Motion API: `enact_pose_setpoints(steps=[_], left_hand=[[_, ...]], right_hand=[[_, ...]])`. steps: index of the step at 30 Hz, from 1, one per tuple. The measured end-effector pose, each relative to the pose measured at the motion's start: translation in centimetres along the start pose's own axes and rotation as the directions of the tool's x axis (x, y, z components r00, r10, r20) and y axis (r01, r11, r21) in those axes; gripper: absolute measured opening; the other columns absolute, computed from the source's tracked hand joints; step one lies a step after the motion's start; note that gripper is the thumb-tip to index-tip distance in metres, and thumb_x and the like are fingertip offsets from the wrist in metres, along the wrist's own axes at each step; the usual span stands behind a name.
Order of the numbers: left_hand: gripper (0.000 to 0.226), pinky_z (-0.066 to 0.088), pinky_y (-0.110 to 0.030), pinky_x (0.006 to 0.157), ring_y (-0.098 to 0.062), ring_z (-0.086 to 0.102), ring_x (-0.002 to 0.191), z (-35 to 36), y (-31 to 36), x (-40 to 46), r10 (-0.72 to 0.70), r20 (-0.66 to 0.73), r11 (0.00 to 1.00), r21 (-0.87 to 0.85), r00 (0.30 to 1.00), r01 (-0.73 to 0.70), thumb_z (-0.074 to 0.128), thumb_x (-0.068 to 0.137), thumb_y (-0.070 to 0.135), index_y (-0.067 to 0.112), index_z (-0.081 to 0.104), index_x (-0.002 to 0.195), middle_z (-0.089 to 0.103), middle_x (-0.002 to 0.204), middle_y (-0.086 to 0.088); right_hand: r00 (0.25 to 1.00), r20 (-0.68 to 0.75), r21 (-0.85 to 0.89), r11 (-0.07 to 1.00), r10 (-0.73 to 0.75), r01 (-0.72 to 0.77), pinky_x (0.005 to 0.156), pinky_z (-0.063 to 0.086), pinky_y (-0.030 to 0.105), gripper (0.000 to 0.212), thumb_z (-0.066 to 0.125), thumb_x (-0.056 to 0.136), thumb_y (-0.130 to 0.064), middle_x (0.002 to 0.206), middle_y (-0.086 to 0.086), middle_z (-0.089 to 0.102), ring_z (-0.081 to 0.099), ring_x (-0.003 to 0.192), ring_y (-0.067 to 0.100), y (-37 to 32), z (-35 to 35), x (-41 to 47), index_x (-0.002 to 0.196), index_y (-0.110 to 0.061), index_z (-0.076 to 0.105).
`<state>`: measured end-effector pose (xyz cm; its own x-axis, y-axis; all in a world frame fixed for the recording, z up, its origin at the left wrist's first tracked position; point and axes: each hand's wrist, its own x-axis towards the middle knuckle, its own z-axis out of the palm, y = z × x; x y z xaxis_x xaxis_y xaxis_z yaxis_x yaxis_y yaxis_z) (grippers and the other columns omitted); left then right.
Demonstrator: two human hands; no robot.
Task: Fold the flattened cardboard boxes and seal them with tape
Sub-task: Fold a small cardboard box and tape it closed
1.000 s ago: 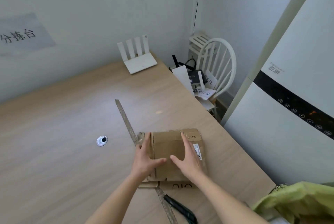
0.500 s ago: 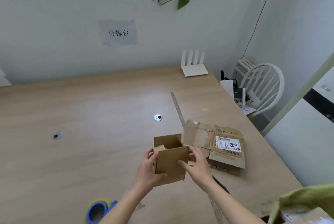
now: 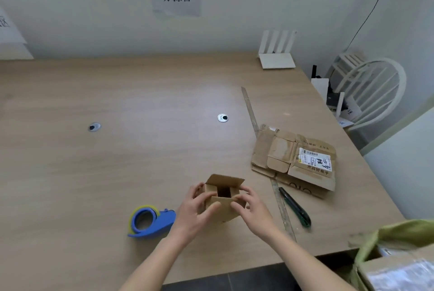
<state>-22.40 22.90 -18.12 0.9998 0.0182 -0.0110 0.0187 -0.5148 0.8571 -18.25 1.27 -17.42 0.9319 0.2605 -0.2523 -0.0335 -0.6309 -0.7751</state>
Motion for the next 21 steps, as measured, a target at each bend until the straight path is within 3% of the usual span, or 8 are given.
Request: enact_pose_setpoints(steps=[2,5,8,11,14,18,21], left_hand=[[0.045,0.041,-0.024,0.105,0.005,0.038,0.133,-0.2,0.0,-0.1,-0.002,0.009,1.0,0.001,1.0,0.002,0.057,0.084,0.067,0.041,0.067,0.119,0.037,0.139,0.027],[0.046,0.049,-0.034,0.1,-0.006,0.052,0.12,-0.9,-0.1,-0.4,-0.009,-0.054,1.0,-0.008,0.998,0.008,0.066,0.089,0.044,0.044,0.052,0.132,0.049,0.131,0.02],[0.067,0.046,-0.031,0.102,-0.002,0.049,0.126,-1.2,-0.4,-0.7,-0.091,-0.076,0.99,-0.116,0.993,0.082,0.07,0.091,0.028,0.05,0.035,0.144,0.048,0.137,0.022],[0.08,0.047,-0.025,0.099,0.007,0.04,0.132,-1.4,-1.2,-1.4,-0.166,-0.075,0.976,-0.157,0.983,0.153,0.069,0.092,0.024,0.058,0.022,0.148,0.039,0.146,0.031],[0.071,0.053,-0.025,0.093,0.006,0.047,0.126,-1.2,-2.0,-1.7,-0.175,-0.086,0.976,-0.143,0.981,0.162,0.072,0.091,0.024,0.057,0.035,0.142,0.043,0.138,0.039],[0.034,0.054,-0.031,0.097,-0.004,0.053,0.126,-0.7,-2.5,-1.3,-0.151,-0.129,0.988,-0.06,0.98,0.144,0.075,0.085,0.033,0.042,0.064,0.116,0.057,0.131,0.021],[0.04,0.036,-0.013,0.105,0.008,0.042,0.126,-0.7,-2.6,-1.8,-0.13,-0.114,0.983,0.116,0.985,0.143,0.066,0.089,0.042,0.034,0.065,0.128,0.043,0.144,0.018]], right_hand=[[1.0,-0.012,-0.007,1.0,0.025,-0.025,0.102,0.047,0.027,0.024,0.068,0.094,-0.04,0.133,-0.028,0.044,0.045,0.124,-0.002,0.5,0.3,-0.2,0.117,-0.036,0.065],[0.992,-0.109,0.067,0.996,0.058,-0.051,0.086,0.053,0.026,0.051,0.076,0.086,-0.041,0.122,-0.028,0.053,0.056,0.109,0.0,0.8,0.7,-0.3,0.128,-0.048,0.049],[0.991,-0.084,0.177,0.981,0.1,-0.084,0.081,0.053,0.024,0.074,0.077,0.086,-0.04,0.122,-0.024,0.052,0.059,0.102,0.003,0.7,1.2,0.3,0.143,-0.054,0.033],[0.999,0.013,0.14,0.99,0.03,-0.031,0.08,0.052,0.021,0.082,0.074,0.089,-0.04,0.124,-0.021,0.05,0.059,0.099,0.005,0.1,1.5,1.0,0.152,-0.056,0.022],[0.999,0.035,0.031,0.999,-0.033,0.032,0.082,0.053,0.023,0.076,0.072,0.089,-0.044,0.123,-0.021,0.049,0.059,0.097,0.003,0.1,1.2,1.5,0.151,-0.053,0.028],[0.992,0.021,-0.13,0.984,-0.122,0.124,0.08,0.055,0.028,0.037,0.071,0.089,-0.046,0.119,-0.023,0.05,0.061,0.09,0.0,0.4,1.0,1.8,0.121,-0.048,0.053],[0.985,0.016,-0.189,0.966,-0.174,0.174,0.087,0.056,0.033,0.025,0.069,0.092,-0.042,0.125,-0.021,0.05,0.062,0.1,0.004,0.4,1.3,1.8,0.116,-0.038,0.062]])
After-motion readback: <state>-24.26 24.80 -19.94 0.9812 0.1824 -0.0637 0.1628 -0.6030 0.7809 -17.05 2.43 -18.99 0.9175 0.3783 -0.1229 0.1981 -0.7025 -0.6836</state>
